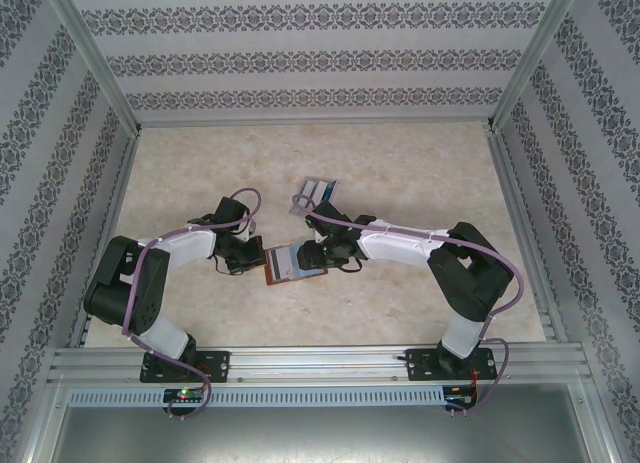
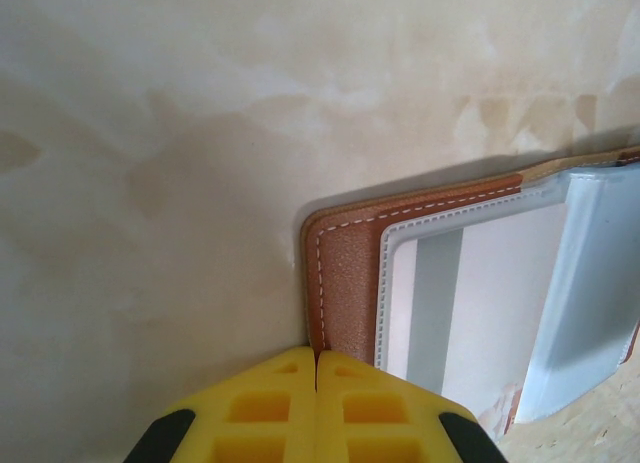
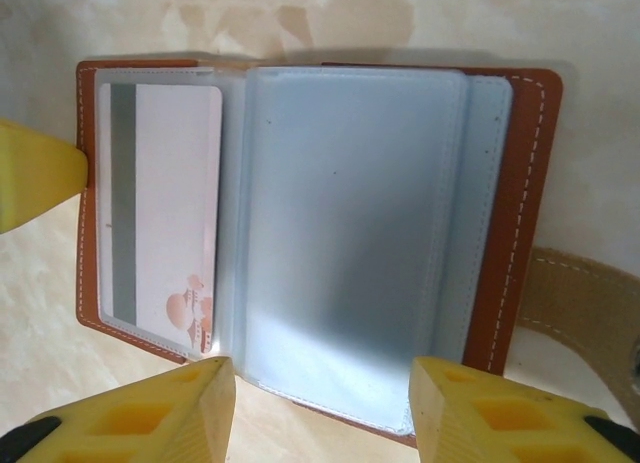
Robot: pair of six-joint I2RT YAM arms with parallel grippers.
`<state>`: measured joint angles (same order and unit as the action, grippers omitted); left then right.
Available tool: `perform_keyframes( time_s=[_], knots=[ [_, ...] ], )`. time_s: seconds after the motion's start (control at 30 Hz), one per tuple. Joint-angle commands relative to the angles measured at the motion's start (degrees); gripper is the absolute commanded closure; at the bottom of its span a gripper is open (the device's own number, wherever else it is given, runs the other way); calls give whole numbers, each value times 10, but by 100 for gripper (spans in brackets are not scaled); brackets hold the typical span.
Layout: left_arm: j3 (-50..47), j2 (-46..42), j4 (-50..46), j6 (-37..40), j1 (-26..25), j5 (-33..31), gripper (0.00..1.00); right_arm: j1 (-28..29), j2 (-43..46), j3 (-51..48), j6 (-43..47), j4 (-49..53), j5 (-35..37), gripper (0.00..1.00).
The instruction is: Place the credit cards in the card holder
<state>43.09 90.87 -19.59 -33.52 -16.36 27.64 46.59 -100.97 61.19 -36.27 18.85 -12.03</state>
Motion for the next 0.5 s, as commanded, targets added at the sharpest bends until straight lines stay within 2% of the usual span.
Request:
perform_keyframes(
  time_s=[0.0,0.47],
  knots=[
    [-21,20,21,-9,0,-10,100,-6,-10,-5,-10,-11,-13,49],
    [-21,23,24,-10,0,-9,100,-1,-60,7,-21,-39,-62,49]
  ],
)
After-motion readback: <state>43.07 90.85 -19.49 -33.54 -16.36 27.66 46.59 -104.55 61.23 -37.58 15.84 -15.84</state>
